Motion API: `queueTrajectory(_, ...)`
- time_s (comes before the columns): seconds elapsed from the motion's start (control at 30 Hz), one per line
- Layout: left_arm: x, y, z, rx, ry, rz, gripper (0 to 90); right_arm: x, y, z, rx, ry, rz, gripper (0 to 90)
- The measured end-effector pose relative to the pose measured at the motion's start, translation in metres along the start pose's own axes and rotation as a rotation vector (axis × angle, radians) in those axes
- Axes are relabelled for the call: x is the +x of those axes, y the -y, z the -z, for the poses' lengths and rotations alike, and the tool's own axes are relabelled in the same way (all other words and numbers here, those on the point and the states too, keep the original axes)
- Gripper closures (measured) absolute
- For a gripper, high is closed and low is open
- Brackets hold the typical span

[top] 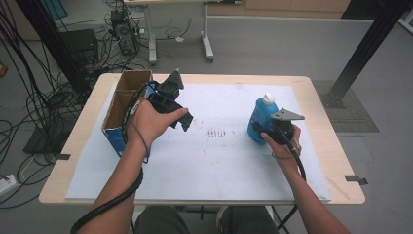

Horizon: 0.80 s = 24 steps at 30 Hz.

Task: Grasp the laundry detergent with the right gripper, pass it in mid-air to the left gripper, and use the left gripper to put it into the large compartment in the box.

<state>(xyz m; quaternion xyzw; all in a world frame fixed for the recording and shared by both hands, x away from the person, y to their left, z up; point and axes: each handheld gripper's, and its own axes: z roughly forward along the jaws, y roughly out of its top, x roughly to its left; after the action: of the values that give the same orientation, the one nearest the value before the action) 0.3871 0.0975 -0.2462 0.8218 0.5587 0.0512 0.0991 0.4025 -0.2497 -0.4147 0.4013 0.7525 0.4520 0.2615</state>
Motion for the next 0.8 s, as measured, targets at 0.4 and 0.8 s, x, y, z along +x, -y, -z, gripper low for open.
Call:
queueTrajectory(0.4, -0.0011, -0.0021, 0.0022, 0.000, -0.005, -0.009, 6.5, -0.0007, -0.0001, 0.0000, -0.001, -0.003, -0.005, 42.6)
queueTrajectory(0.8, -0.0030, -0.0036, 0.0043, -0.003, -0.008, -0.010, 6.5, -0.0010, -0.0001, 0.0002, -0.001, -0.006, -0.010, 43.1)
